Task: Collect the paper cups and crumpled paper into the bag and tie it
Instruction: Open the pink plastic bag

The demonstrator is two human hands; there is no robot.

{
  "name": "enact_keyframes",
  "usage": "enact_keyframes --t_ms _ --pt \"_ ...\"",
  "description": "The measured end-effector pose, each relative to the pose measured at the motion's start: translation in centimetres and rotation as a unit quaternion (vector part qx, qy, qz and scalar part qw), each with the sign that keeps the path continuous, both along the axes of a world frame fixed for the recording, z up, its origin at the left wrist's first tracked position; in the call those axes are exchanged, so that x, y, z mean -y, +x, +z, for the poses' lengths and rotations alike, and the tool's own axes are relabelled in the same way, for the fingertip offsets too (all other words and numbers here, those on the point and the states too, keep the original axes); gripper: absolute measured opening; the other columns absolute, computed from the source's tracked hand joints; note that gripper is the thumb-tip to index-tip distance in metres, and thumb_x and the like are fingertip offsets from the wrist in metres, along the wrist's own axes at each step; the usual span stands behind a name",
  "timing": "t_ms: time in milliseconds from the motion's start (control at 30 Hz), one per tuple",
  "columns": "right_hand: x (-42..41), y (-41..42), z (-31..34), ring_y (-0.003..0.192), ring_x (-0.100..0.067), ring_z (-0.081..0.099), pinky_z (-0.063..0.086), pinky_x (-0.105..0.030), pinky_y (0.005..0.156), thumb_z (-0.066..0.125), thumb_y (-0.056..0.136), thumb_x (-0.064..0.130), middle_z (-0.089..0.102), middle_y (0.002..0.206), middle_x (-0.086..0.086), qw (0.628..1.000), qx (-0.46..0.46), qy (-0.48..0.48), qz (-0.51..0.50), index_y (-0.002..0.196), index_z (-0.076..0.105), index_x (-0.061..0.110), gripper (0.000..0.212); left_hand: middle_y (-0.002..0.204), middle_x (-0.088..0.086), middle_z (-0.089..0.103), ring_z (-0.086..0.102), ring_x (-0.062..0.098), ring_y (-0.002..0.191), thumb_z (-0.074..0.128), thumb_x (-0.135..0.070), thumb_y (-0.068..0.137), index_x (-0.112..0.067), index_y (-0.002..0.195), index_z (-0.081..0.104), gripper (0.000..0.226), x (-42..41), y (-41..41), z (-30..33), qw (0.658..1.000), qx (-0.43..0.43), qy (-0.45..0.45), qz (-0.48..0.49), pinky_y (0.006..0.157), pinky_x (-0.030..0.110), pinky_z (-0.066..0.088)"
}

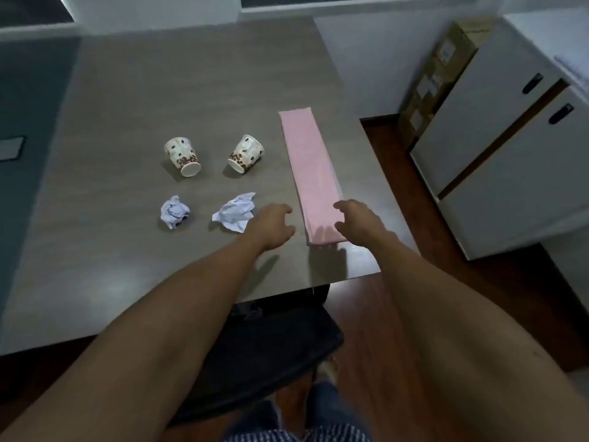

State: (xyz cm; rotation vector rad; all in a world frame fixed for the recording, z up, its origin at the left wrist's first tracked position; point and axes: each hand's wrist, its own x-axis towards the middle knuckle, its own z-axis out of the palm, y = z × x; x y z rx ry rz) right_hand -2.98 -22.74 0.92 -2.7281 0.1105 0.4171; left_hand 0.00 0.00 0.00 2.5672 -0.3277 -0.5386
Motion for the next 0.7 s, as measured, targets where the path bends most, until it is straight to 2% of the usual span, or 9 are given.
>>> enact_keyframes --t_ms 167,267,333,400,433,500,533,600,700 --pt "2.2 0.2 -4.8 0.123 -0.03 0.055 0.051 -0.047 0.103 0.067 0.095 0.015 0.055 0.139 -0.008 0.997 -0.038 -0.034 0.052 0.139 0.059 0.016 0.045 0.122 0.012 0.069 0.064 0.031 0.112 0.069 -0.032 0.076 -0.016 0.123 0.066 0.05 3.2 -1.4 -3.6 0.997 -0.055 -0.002 0.045 0.094 0.042 0.054" --pt "3.5 0.3 -7.1 0.111 -0.028 0.059 0.055 -0.045 0.094 0.063 0.095 0.012 0.061 0.126 -0.007 0.995 0.014 -0.039 0.096 0.12 0.071 0.014 0.026 0.088 0.006 0.068 0.065 0.033 0.091 0.065 -0.036 0.065 -0.021 0.08 0.062 0.022 5.0 -1.9 -4.9 0.994 -0.063 -0.031 0.083 0.07 0.033 0.05" --pt "4.0 0.6 -8.2 0.102 -0.028 0.06 0.056 -0.045 0.088 0.063 0.093 0.008 0.066 0.118 -0.008 0.99 0.045 -0.048 0.122 0.113 0.075 0.013 0.024 0.07 -0.002 0.058 0.065 0.033 0.08 0.067 -0.033 0.063 -0.02 0.067 0.052 0.02 5.9 -2.2 -6.0 0.99 -0.076 -0.049 0.112 0.06 0.031 0.042" --pt "4.3 1.1 -8.7 0.095 -0.027 0.061 0.056 -0.044 0.083 0.062 0.092 0.005 0.069 0.111 -0.008 0.987 0.07 -0.05 0.135 0.108 0.076 0.013 0.023 0.075 -0.004 0.064 0.067 0.028 0.081 0.067 -0.033 0.062 -0.021 0.079 0.061 0.023 6.5 -2.5 -6.5 0.983 -0.076 -0.082 0.145 0.064 0.032 0.049" --pt "4.3 1.5 -8.5 0.094 -0.027 0.062 0.056 -0.043 0.082 0.06 0.093 0.006 0.071 0.109 -0.007 0.99 0.074 -0.026 0.118 0.107 0.076 0.013 0.022 0.085 -0.002 0.07 0.069 0.025 0.085 0.067 -0.037 0.061 -0.022 0.097 0.065 0.039 6.7 -2.4 -6.7 0.977 -0.078 -0.105 0.168 0.072 0.032 0.054" --pt "3.8 2.3 -7.5 0.092 -0.026 0.065 0.057 -0.042 0.083 0.059 0.098 0.012 0.072 0.106 -0.006 0.995 0.064 0.054 0.051 0.107 0.075 0.012 0.019 0.103 0.0 0.071 0.069 0.019 0.09 0.072 -0.041 0.061 -0.024 0.125 0.057 0.068 7.2 -2.3 -6.2 0.959 -0.088 -0.15 0.224 0.08 0.031 0.055" --pt "3.4 2.8 -6.8 0.088 -0.024 0.066 0.057 -0.04 0.082 0.062 0.098 0.016 0.073 0.101 -0.005 0.994 0.057 0.096 0.012 0.103 0.075 0.012 0.015 0.106 0.001 0.07 0.068 0.019 0.09 0.077 -0.039 0.064 -0.023 0.129 0.055 0.071 7.4 -1.9 -5.8 0.944 -0.096 -0.178 0.259 0.078 0.03 0.055" --pt "2.5 4.0 -5.1 0.077 -0.02 0.066 0.058 -0.038 0.073 0.075 0.09 0.021 0.071 0.084 -0.002 0.981 0.052 0.178 -0.059 0.088 0.072 0.011 0.01 0.108 0.007 0.071 0.069 0.023 0.089 0.083 -0.028 0.069 -0.016 0.121 0.06 0.058 7.6 -0.8 -4.4 0.906 -0.106 -0.247 0.326 0.075 0.031 0.056" --pt "1.7 5.6 -1.8 0.073 -0.024 0.07 0.062 -0.035 0.064 0.084 0.082 0.019 0.068 0.076 -0.006 0.937 0.044 0.316 -0.142 0.081 0.063 0.002 0.027 0.099 0.013 0.076 0.074 0.031 0.089 0.082 -0.016 0.07 -0.014 0.098 0.063 0.034 7.1 1.4 -1.9 0.845 -0.079 -0.349 0.399 0.082 0.044 0.061"
